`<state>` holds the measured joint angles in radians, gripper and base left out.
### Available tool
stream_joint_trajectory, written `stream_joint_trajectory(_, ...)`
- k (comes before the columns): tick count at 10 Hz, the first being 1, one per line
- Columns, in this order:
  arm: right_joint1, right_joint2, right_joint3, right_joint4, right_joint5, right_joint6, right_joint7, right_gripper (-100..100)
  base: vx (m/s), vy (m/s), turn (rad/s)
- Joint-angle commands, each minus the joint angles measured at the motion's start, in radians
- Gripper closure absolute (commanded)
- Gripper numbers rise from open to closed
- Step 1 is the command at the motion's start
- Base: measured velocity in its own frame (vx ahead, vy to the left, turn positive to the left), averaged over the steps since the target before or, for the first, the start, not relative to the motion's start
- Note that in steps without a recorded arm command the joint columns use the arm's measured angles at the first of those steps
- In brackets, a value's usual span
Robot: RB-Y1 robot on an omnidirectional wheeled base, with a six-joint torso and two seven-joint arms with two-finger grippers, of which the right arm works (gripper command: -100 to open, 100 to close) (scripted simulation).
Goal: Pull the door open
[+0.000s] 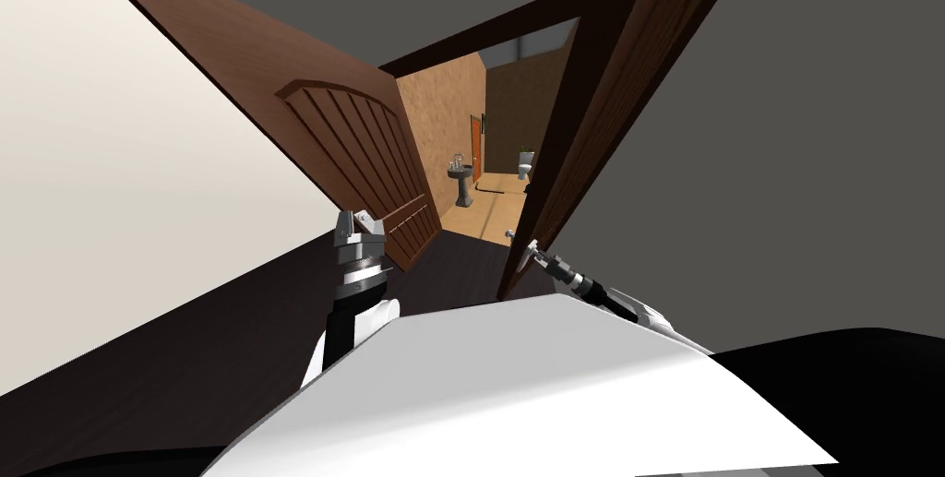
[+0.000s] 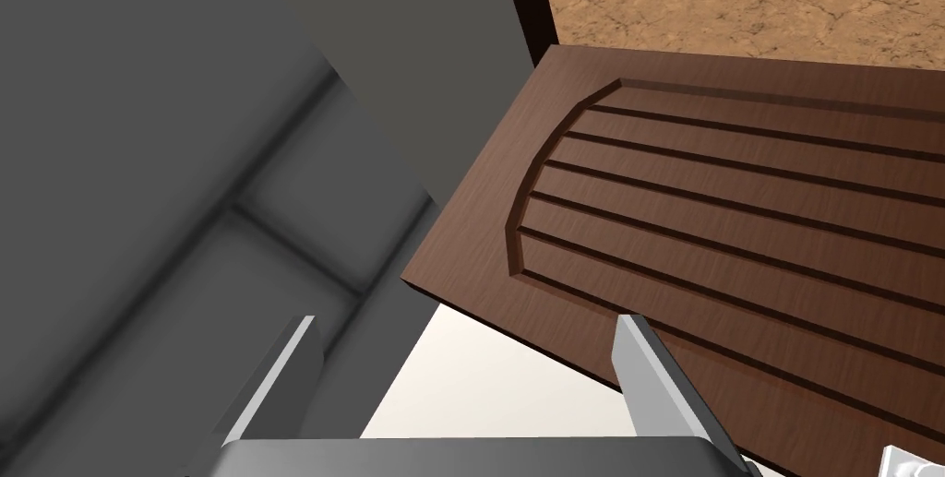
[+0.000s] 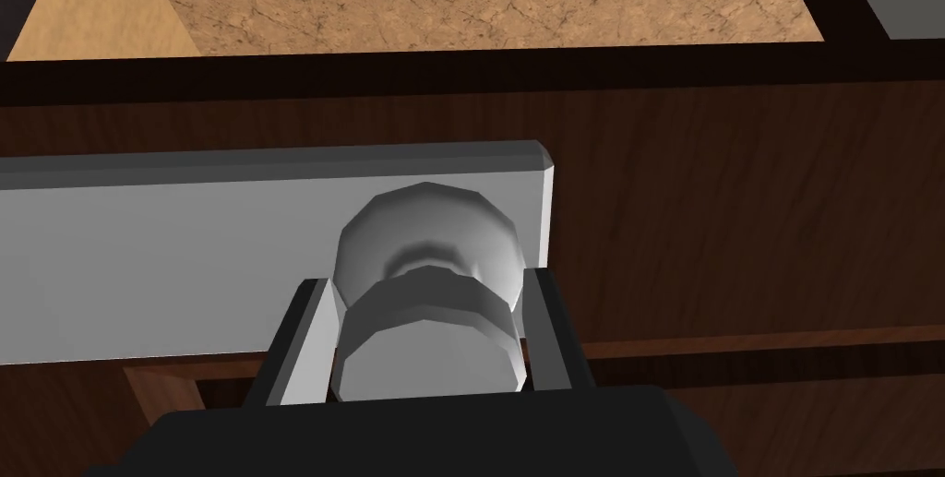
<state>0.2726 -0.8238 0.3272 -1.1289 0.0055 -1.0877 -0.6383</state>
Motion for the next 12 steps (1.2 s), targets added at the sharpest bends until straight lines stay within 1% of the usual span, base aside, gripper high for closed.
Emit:
stream_joint_trajectory(1, 0.021, -0.030, -0.005, -0.004, 0.002, -0.038, -0.012, 100, 0.006, 0.002, -0.077)
stream_joint_trajectory(2, 0.031, -0.041, -0.002, 0.000, 0.005, -0.058, -0.018, 100, 0.005, 0.011, -0.037)
stream_joint_trajectory(3, 0.038, -0.049, 0.000, 0.002, 0.007, -0.072, -0.023, 100, 0.010, 0.011, -0.024)
stream_joint_trajectory(4, 0.026, -0.038, 0.002, -0.001, 0.007, -0.062, -0.019, 100, 0.009, 0.007, -0.001)
stream_joint_trajectory(5, 0.022, -0.026, 0.007, 0.010, 0.016, -0.089, -0.017, 100, 0.016, 0.125, 0.026)
stream_joint_trajectory(6, 0.021, -0.022, 0.009, 0.015, 0.020, -0.099, -0.016, 100, 0.009, 0.164, -0.001)
stream_joint_trajectory(8, 0.018, -0.009, 0.013, 0.030, 0.029, -0.129, -0.013, 100, -0.019, 0.200, 0.019)
stream_joint_trajectory(9, 0.016, -0.008, 0.006, 0.060, 0.032, -0.150, -0.016, -100, 0.026, 0.132, -0.043)
stream_joint_trajectory(12, 0.023, -0.002, -0.005, 0.107, 0.042, -0.206, -0.018, -100, 0.056, 0.064, -0.037)
